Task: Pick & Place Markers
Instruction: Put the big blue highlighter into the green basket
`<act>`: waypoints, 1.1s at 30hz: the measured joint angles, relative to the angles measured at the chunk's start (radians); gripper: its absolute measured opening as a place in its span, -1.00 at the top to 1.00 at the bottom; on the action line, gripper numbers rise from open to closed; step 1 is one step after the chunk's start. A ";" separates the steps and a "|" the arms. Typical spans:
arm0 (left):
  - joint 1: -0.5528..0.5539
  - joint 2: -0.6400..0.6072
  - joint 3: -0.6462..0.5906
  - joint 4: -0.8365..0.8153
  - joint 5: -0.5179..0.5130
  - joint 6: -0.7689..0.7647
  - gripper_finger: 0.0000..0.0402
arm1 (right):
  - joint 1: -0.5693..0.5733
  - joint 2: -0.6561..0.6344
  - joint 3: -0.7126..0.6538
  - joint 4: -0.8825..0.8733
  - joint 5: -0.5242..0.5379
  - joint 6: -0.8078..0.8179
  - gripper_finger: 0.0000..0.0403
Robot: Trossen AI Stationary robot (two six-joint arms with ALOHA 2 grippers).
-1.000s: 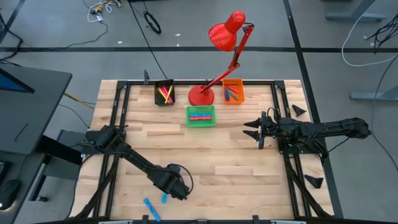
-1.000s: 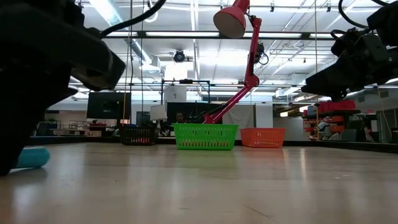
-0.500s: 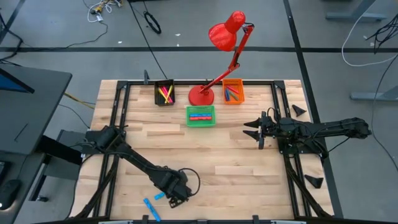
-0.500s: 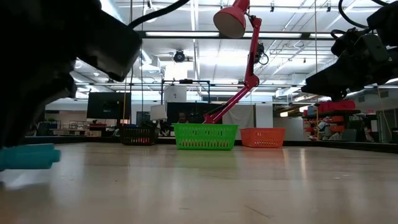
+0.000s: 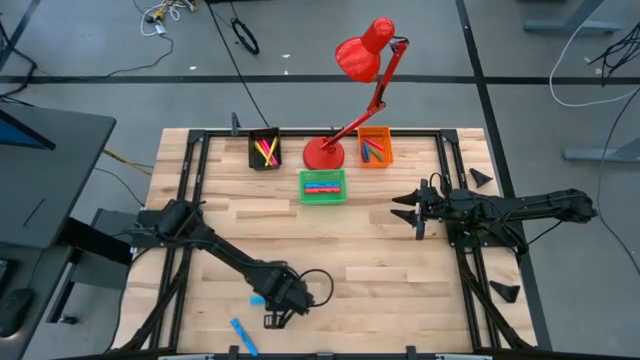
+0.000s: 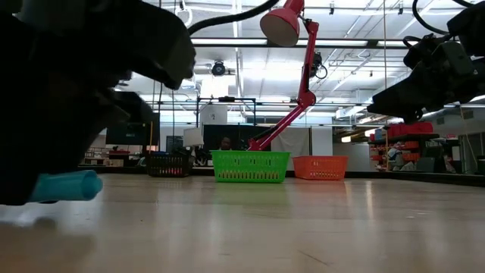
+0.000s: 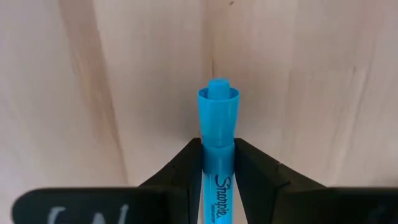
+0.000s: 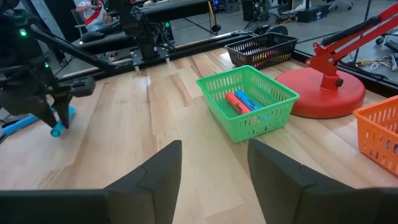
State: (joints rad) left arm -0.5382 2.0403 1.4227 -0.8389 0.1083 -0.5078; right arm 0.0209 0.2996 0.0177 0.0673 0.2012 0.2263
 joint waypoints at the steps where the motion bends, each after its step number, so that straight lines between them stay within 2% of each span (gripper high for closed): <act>1: 0.003 0.000 0.000 0.000 -0.001 0.054 0.56 | 0.000 0.000 0.000 0.000 0.000 0.000 0.08; 6: 0.005 0.000 0.000 0.000 -0.041 0.331 0.56 | 0.000 0.000 0.000 0.000 0.000 0.000 0.08; 11: -0.004 -0.001 0.000 0.001 -0.155 0.627 0.56 | 0.000 0.000 0.000 0.000 0.000 0.000 0.08; 17: -0.006 -0.002 0.000 0.002 -0.187 1.182 0.56 | 0.000 0.000 0.000 0.000 0.000 0.000 0.08; 20: -0.007 -0.002 0.000 0.003 -0.197 1.334 0.56 | 0.000 0.000 0.000 0.000 0.000 0.000 0.08; 24: -0.006 -0.002 0.000 0.004 -0.198 1.375 0.52 | 0.000 0.000 0.000 0.000 0.000 0.000 0.08; 30: -0.006 -0.002 0.000 0.001 -0.198 1.322 0.42 | 0.000 0.000 0.000 0.000 0.000 0.000 0.08; 33: -0.006 -0.002 0.000 0.000 -0.186 1.296 0.30 | 0.000 0.000 0.000 0.000 0.000 0.000 0.08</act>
State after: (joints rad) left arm -0.5442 2.0381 1.4227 -0.8384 -0.0773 0.7877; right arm 0.0212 0.2996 0.0177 0.0670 0.2012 0.2264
